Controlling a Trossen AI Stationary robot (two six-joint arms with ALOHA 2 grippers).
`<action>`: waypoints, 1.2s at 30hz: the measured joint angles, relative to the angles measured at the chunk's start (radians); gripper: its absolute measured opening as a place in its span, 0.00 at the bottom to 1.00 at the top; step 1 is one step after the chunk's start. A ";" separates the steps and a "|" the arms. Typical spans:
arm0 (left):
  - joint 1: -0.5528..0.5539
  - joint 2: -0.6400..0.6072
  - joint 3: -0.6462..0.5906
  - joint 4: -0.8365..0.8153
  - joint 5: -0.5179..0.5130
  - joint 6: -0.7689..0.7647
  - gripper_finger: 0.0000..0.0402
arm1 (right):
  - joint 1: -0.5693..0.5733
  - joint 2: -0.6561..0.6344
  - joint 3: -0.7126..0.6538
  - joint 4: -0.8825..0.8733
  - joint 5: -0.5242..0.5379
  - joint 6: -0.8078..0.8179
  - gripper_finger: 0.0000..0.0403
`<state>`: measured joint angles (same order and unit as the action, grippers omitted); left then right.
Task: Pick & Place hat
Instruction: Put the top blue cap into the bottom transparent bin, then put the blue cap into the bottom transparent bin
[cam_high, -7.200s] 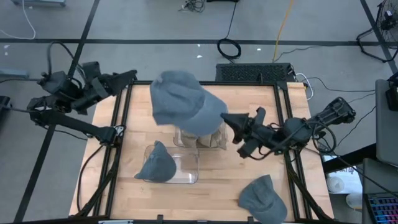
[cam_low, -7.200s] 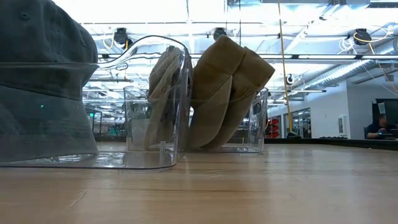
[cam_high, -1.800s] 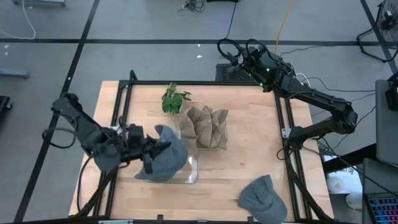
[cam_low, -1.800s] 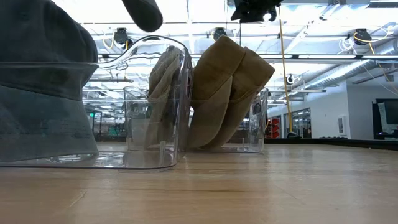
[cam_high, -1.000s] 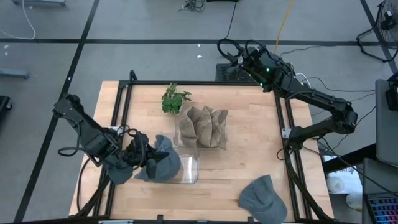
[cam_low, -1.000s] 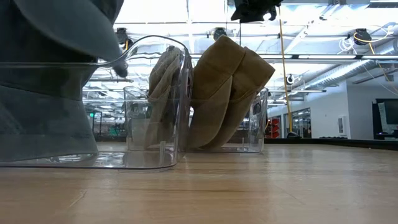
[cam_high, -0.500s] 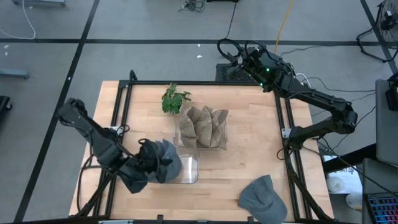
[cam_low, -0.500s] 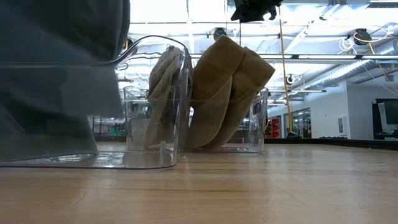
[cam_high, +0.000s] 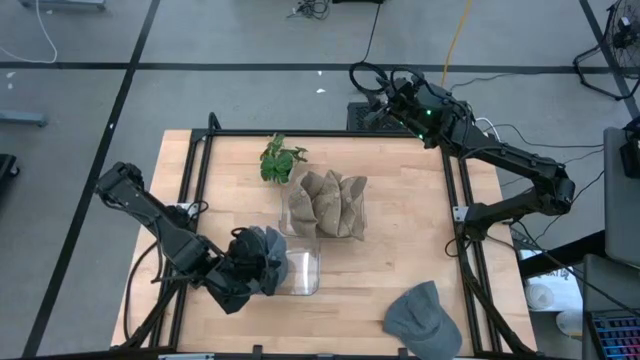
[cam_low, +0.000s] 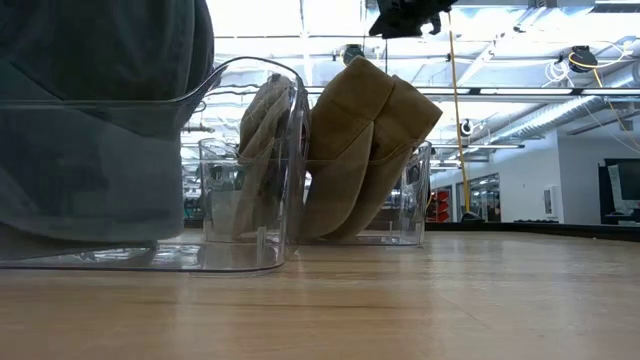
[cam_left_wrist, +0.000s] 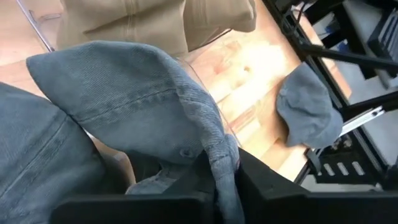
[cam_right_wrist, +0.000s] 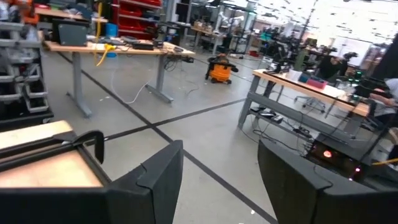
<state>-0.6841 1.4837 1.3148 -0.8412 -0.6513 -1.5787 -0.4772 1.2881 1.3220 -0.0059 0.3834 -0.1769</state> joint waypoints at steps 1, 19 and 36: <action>0.003 -0.001 0.000 0.002 0.000 -0.006 0.09 | 0.001 0.000 0.000 -0.003 -0.013 0.000 0.49; 0.003 -0.123 0.000 0.065 -0.067 0.053 0.54 | 0.001 0.000 0.000 -0.068 -0.073 0.001 0.49; 0.003 -0.270 0.000 0.507 -0.205 0.686 0.57 | 0.006 0.000 0.000 -0.183 -0.101 0.001 0.49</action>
<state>-0.6807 1.2133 1.3148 -0.3341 -0.8568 -0.8929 -0.4712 1.2881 1.3220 -0.1894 0.2825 -0.1764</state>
